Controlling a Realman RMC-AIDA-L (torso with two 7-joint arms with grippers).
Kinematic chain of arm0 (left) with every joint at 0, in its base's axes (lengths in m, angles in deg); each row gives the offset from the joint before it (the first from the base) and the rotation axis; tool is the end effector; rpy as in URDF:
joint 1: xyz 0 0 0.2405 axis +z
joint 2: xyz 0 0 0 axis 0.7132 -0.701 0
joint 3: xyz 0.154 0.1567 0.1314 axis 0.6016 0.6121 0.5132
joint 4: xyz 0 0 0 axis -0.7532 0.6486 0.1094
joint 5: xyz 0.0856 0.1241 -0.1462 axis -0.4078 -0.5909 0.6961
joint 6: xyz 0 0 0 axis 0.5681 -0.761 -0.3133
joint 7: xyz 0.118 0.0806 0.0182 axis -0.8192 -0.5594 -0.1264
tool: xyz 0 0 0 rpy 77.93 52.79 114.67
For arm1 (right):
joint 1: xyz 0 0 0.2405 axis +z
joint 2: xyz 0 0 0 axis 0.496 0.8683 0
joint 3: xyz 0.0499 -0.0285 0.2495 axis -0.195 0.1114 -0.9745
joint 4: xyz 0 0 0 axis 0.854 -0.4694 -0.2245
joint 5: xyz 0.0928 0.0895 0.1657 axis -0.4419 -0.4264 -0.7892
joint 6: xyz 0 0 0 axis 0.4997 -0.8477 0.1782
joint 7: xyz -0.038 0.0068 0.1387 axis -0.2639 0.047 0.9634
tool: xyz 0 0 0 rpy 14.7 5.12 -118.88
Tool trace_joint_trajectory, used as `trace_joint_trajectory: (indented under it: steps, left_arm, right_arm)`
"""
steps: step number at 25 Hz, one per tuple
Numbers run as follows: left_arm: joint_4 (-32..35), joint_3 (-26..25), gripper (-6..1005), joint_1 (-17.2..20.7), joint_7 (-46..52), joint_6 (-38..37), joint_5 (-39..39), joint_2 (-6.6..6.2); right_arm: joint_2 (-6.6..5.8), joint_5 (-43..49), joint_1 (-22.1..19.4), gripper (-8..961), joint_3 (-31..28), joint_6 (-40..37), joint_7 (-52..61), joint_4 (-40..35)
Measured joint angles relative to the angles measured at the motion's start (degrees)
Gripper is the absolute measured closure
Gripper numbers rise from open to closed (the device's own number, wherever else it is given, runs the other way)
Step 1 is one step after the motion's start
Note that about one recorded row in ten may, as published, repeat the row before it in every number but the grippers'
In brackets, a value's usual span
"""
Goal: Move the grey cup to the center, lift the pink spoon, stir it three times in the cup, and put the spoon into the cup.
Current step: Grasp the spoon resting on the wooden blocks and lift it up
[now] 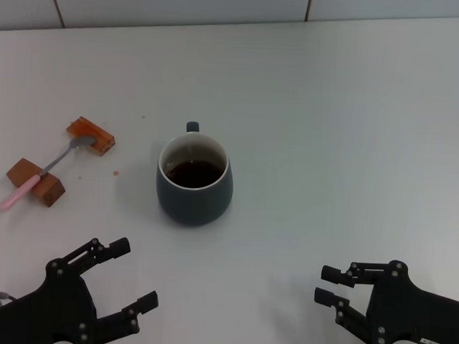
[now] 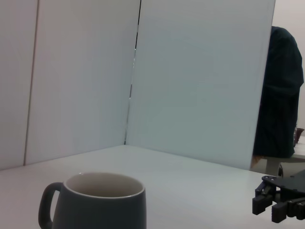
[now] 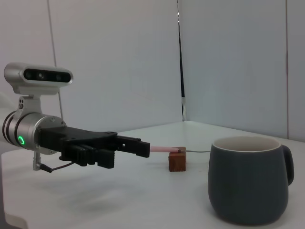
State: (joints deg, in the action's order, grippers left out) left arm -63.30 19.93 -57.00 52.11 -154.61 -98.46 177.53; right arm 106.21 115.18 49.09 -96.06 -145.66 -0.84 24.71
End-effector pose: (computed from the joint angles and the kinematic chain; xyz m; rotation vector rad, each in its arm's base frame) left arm -0.3313 0.1740 -0.0413 -2.5109 -0.4289 -0.9620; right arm 0.3258 0.1928 -0.0572 -2.6310 0.3076 0.8539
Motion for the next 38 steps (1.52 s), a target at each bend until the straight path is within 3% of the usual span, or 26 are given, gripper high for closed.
trace_joint_trajectory:
  steps: [6,12,14,24,32,34,38]
  left_arm:
    - [-0.2,0.0,155,-0.1,0.0,0.36,0.0,-0.02]
    - [-0.19,-0.04,155,-0.17,0.0,0.26,0.0,-0.02]
    - [-0.19,-0.11,155,-0.2,0.0,0.13,0.0,-0.02]
    - [-0.28,-0.61,156,-0.16,-0.18,-0.02,0.0,-0.02]
    - [-1.03,-3.18,155,0.08,1.08,-1.39,0.28,-0.1]
    - [-1.48,-11.24,155,0.94,8.72,-6.19,0.64,-0.38]
    - [-0.05,-23.17,156,0.72,26.35,-8.88,0.73,-0.92]
  right_arm:
    - [0.0,0.27,-0.2,745,0.09,0.48,-0.12,0.31]
    - [0.0,0.85,0.19,515,0.18,1.58,-0.05,0.33]
    - [-0.01,1.22,0.49,379,0.21,2.27,0.7,0.38]
    - [-0.03,1.28,0.82,277,0.21,2.21,1.6,0.43]
    - [0.0,1.18,0.64,277,0.21,2.12,1.49,0.44]
    - [0.0,1.04,0.65,277,0.21,2.1,1.43,0.44]
    - [0.0,1.02,0.76,277,0.21,2.08,1.42,0.44]
